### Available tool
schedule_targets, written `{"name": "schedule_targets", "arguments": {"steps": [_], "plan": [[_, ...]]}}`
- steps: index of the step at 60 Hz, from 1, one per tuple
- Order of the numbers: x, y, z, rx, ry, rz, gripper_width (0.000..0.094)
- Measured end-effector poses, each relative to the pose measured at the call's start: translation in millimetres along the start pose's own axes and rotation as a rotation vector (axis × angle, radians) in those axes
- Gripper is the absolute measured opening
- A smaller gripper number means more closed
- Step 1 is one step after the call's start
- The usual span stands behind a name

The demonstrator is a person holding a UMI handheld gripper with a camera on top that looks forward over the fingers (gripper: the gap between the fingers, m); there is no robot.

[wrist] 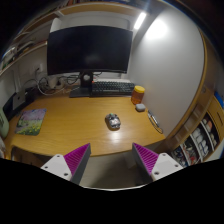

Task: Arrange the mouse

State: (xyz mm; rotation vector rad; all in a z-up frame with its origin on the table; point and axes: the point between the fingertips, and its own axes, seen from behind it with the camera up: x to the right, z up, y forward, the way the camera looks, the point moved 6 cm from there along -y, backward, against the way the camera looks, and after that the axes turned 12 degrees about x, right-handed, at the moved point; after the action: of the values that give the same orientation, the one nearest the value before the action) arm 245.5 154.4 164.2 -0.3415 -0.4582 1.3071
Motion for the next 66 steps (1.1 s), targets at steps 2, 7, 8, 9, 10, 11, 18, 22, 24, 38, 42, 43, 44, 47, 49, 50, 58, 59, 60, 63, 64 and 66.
{"name": "schedule_targets", "arguments": {"steps": [2,7,8,9,10,11,18,22,24,38,42,43,44,47,49,50,58,59,60,63,64,66], "plan": [[3,7,-1,0.004,-0.005,0.018,0.0861],[8,20,-2,0.013,-0.013,0.051,0.0860],[9,23,-3,0.013,-0.015,0.057,0.0860],[10,26,-4,0.013,-0.018,0.062,0.0861],[12,30,-4,0.013,-0.020,0.067,0.0862],[14,34,-5,0.013,-0.021,0.074,0.0862],[20,59,-10,0.014,-0.026,0.096,0.0862],[23,73,-12,0.015,-0.024,0.114,0.0862],[24,81,-13,0.017,-0.023,0.124,0.0861],[26,137,-18,0.019,-0.007,0.158,0.0863],[26,153,-19,0.014,0.001,0.166,0.0863],[26,157,-19,0.012,0.002,0.167,0.0863],[26,161,-19,0.011,0.003,0.168,0.0864],[27,173,-21,0.006,0.000,0.170,0.0865],[28,180,-21,0.004,0.000,0.168,0.0864],[27,184,-21,0.001,0.002,0.166,0.0863],[26,206,-20,-0.013,0.011,0.169,0.0864],[27,210,-20,-0.013,0.010,0.170,0.0863],[26,212,-19,-0.013,0.010,0.169,0.0867],[25,219,-18,-0.015,0.009,0.171,0.0865],[25,221,-17,-0.016,0.008,0.172,0.0864],[23,226,-17,-0.017,0.009,0.176,0.0864]]}}
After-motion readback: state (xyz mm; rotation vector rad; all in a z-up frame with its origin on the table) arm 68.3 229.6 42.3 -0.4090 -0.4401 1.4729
